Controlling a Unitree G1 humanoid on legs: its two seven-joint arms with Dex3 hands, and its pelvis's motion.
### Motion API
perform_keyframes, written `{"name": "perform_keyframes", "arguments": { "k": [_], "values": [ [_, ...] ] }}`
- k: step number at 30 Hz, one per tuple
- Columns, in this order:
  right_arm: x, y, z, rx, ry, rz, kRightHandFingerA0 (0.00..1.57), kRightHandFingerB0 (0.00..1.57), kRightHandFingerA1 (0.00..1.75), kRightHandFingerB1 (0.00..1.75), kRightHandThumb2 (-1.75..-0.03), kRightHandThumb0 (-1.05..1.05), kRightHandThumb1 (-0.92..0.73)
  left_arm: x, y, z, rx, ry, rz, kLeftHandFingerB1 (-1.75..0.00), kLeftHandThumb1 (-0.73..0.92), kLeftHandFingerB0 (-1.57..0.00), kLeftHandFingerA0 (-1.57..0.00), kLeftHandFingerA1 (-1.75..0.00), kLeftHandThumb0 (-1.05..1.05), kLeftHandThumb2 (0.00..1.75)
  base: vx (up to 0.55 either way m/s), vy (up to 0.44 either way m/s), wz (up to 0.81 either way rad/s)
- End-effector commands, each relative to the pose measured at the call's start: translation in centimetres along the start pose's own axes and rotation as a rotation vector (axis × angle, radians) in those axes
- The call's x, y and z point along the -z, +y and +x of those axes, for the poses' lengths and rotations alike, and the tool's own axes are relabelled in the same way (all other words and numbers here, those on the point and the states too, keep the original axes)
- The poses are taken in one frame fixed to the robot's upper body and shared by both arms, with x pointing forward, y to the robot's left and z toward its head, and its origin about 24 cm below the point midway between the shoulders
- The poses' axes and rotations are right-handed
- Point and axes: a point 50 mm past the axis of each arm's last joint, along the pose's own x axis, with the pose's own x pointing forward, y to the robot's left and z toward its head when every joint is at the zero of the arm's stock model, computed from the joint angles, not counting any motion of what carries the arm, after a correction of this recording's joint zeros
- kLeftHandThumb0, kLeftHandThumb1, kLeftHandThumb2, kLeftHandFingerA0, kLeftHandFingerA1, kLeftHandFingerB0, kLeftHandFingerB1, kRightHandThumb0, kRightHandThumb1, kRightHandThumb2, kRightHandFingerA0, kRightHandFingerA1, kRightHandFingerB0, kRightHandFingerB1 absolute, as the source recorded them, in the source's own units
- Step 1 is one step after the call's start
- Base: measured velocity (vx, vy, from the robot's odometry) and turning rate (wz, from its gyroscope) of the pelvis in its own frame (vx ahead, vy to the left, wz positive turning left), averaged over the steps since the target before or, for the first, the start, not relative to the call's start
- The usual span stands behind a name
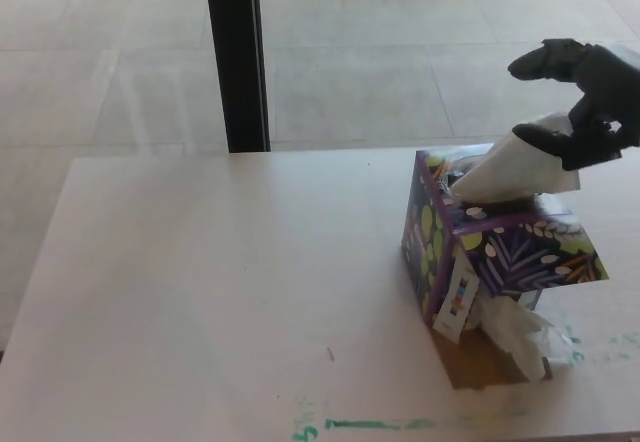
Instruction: The robot uses its right hand to pull out a tissue from the tissue box kept in the middle of the desk and put it on the right side
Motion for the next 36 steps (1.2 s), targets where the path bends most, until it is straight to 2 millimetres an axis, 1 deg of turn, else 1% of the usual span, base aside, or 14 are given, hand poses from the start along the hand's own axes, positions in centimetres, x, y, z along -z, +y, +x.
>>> {"name": "perform_keyframes", "arguments": {
  "k": [1,2,3,4,5,6,8,14,18,19,22,25,27,36],
  "values": [
    [-0.6,-0.3,-0.5,-0.107,-0.027,-0.179,0.84,0.42,1.23,0.35,-0.6,-0.45,-0.65,-0.3,0.6,-0.2,-0.006,-0.015,0.006,-0.5,0.75,-0.32,-0.15,-0.49,-0.78,1.09,0.0,0.0,0.0],
    [-0.5,0.0,-0.7,-0.158,-0.03,-0.199,0.81,0.42,1.26,0.35,-0.59,-0.45,-0.65,-0.3,0.7,-0.2,-0.023,-0.014,-0.006,-0.38,0.92,-0.44,-0.23,-0.4,-0.79,0.71,0.0,0.0,0.0],
    [-0.4,0.3,-0.8,-0.196,-0.02,-0.239,0.78,0.43,1.18,0.35,-0.59,-0.46,-0.64,-0.3,0.7,-0.2,-0.02,-0.016,-0.012,-0.52,0.73,-0.38,-0.16,-0.5,-0.77,1.08,0.0,0.0,0.0],
    [-0.3,0.5,-0.8,-0.206,-0.008,-0.265,0.77,0.44,1.18,0.35,-0.59,-0.47,-0.64,-0.2,0.7,-0.2,-0.019,-0.018,-0.016,-0.52,0.73,-0.37,-0.18,-0.5,-0.77,1.07,0.0,0.0,0.0],
    [-0.2,0.6,-0.9,-0.223,-0.001,-0.277,0.76,0.44,1.18,0.35,-0.59,-0.47,-0.64,-0.3,0.7,-0.2,-0.022,-0.02,-0.005,-0.38,0.92,-0.45,-0.26,-0.41,-0.78,0.68,0.0,0.0,0.0],
    [-0.1,0.7,-0.9,-0.255,0.013,-0.293,0.75,0.33,0.96,0.5,-0.89,-0.59,-0.51,-0.3,0.7,-0.3,-0.023,-0.021,0.0,-0.38,0.92,-0.47,-0.25,-0.41,-0.79,0.68,0.0,0.0,0.0],
    [-0.1,0.7,-1.0,-0.271,0.02,-0.314,0.68,0.42,0.9,0.34,-0.6,-0.52,-0.67,-0.4,0.8,-0.3,-0.025,-0.023,0.001,-0.37,0.92,-0.47,-0.25,-0.4,-0.79,0.68,0.0,0.0,0.0],
    [-0.1,1.4,-1.5,-0.355,0.045,-0.36,0.62,0.53,0.78,0.39,-0.6,-0.44,-0.64,-0.5,0.8,-0.2,-0.022,-0.02,0.02,-0.38,0.92,-0.47,-0.22,-0.41,-0.78,0.71,0.0,0.0,0.0],
    [-0.3,2.0,-1.3,-0.318,0.038,-0.496,0.75,0.81,1.31,0.51,-0.66,-0.31,-0.78,-0.6,0.9,-0.3,-0.018,-0.032,0.017,-0.39,0.92,-0.47,-0.24,-0.42,-0.79,0.71,0.0,0.0,0.0],
    [-0.3,2.0,-1.3,-0.3,0.031,-0.508,0.76,0.82,1.41,0.59,-0.69,-0.28,-0.77,-0.6,0.9,-0.3,-0.009,-0.024,0.002,-0.52,0.74,-0.36,-0.17,-0.5,-0.77,1.09,0.0,0.0,0.0],
    [-0.4,3.0,-1.5,-0.142,-0.035,-0.595,0.85,0.83,1.58,0.8,-0.63,-0.31,-0.74,0.0,0.9,-0.4,-0.017,-0.018,0.015,-0.51,0.75,-0.35,-0.18,-0.49,-0.77,1.09,0.0,0.0,0.0],
    [-0.3,3.5,-1.7,-0.002,-0.125,-0.594,1.12,0.82,1.38,1.17,-0.91,-0.41,-0.55,0.1,0.9,-0.4,-0.028,-0.02,-0.008,-0.41,0.92,-0.48,-0.27,-0.41,-0.78,0.7,0.0,0.0,0.0],
    [-0.2,3.6,-1.9,0.05,-0.172,-0.566,0.84,0.66,1.75,1.57,-0.72,-0.24,-0.68,0.3,0.9,-0.5,-0.028,-0.021,-0.016,-0.42,0.92,-0.5,-0.26,-0.43,-0.78,0.69,0.0,0.0,0.0],
    [0.1,3.6,-2.0,0.156,-0.257,-0.532,0.88,0.68,1.75,1.52,-0.74,-0.25,-0.69,0.4,0.8,-0.5,-0.029,-0.022,0.036,-0.4,0.92,-0.48,-0.24,-0.4,-0.82,0.7,0.0,0.0,0.0]
  ]
}}
